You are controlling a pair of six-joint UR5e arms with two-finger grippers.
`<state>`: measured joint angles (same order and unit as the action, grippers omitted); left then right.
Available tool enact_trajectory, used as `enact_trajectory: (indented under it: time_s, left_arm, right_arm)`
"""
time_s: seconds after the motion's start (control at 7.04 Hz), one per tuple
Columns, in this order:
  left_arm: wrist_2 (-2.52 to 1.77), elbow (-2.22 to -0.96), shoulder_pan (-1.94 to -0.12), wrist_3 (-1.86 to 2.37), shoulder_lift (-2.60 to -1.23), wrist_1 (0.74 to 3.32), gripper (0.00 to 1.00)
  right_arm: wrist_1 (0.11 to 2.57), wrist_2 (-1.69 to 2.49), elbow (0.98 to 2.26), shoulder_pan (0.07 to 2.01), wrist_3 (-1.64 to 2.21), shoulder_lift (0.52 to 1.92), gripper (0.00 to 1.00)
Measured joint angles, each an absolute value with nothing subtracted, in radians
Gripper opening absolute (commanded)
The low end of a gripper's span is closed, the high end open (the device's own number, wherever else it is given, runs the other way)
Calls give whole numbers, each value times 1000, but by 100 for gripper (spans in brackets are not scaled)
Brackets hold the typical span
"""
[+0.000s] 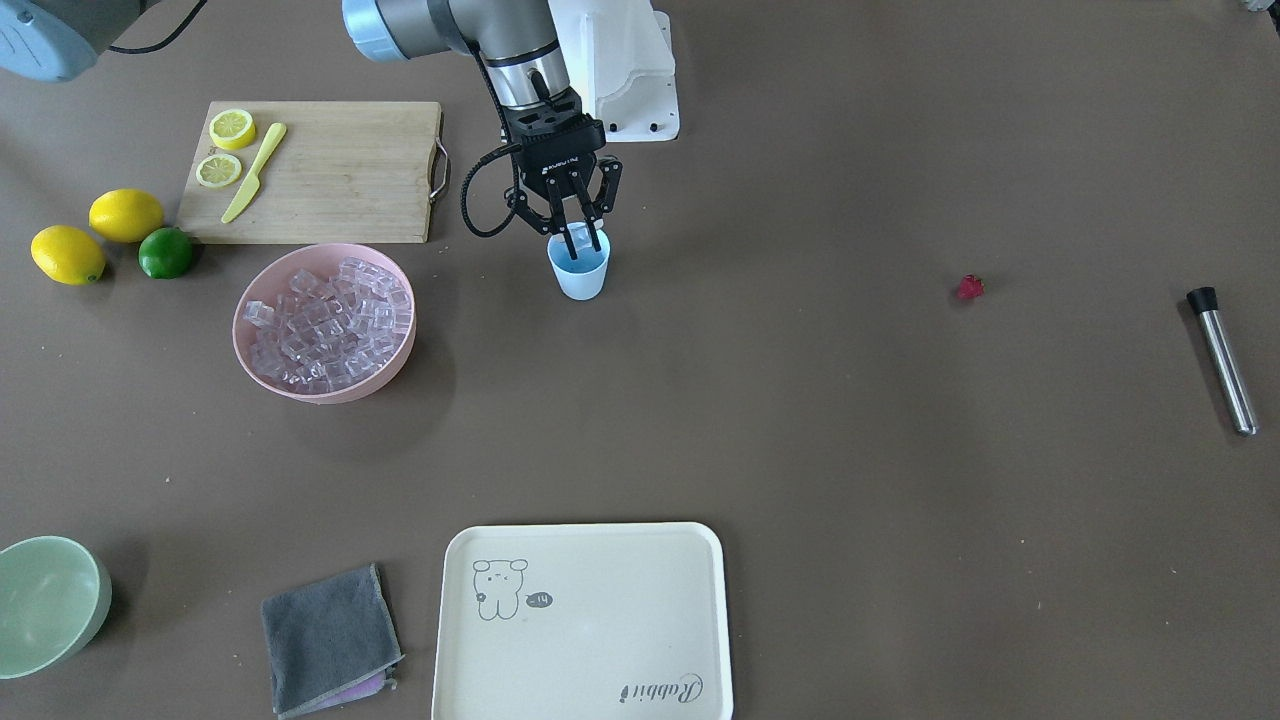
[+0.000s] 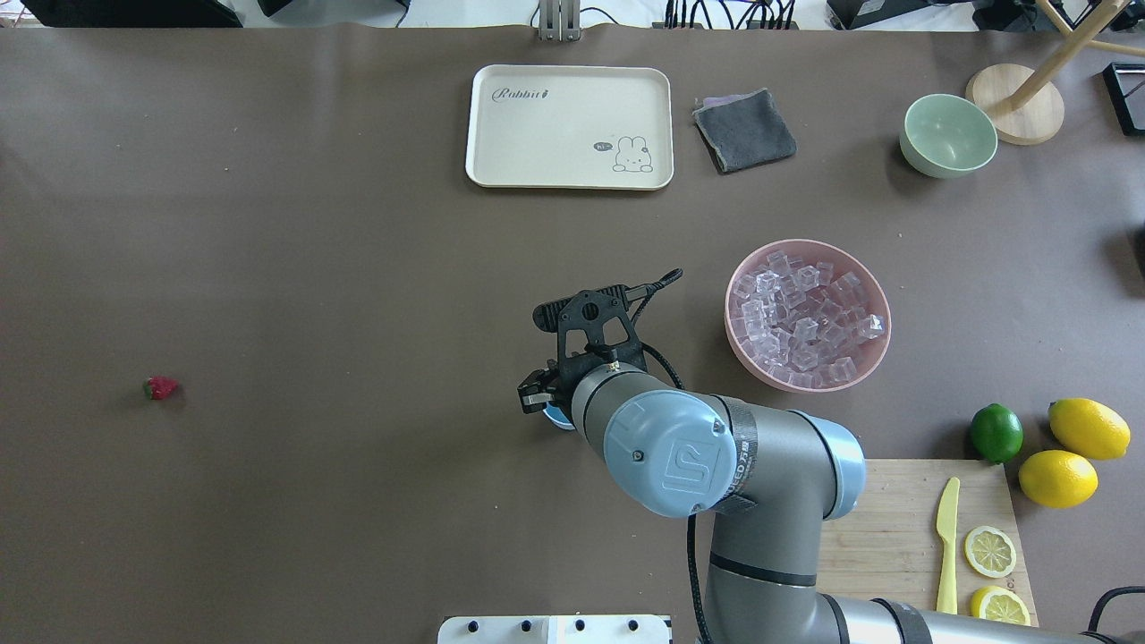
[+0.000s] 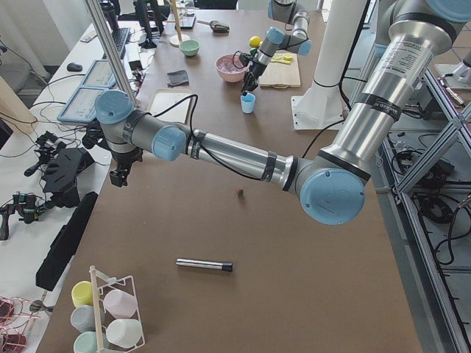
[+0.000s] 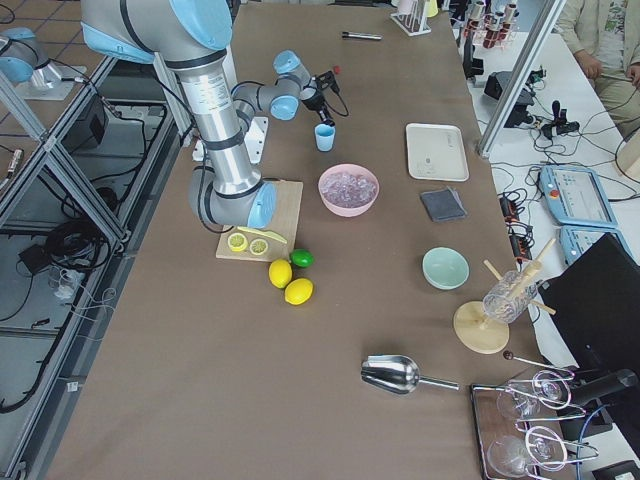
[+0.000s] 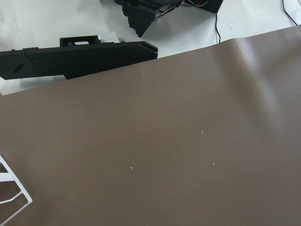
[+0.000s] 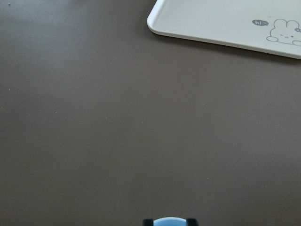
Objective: Mash ice and strawberries in cup
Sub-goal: 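Lower the right gripper into the cup and release the ice cube, then move the empty right gripper back over the ice bowl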
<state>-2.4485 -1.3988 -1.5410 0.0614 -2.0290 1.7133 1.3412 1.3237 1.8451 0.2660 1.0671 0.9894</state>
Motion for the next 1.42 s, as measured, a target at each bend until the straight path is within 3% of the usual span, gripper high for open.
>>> enact_trajectory:
  time_s: [0.14,0.85,1.42]
  left_arm:
    - [-2449,-1399,-1541,61,-2025,1713,98]
    - [-2449,-1402,-1543,61,-2018,1713,98]
    - [-2451,-1429,-1549,60,-2025,1714,98]
  right_arm:
    - [1341,1323,1846,263,1059,989,99]
    - [1340,1327,1881,290,1026,984,100]
    - [1347,1413,1956,436,1016,1055,100]
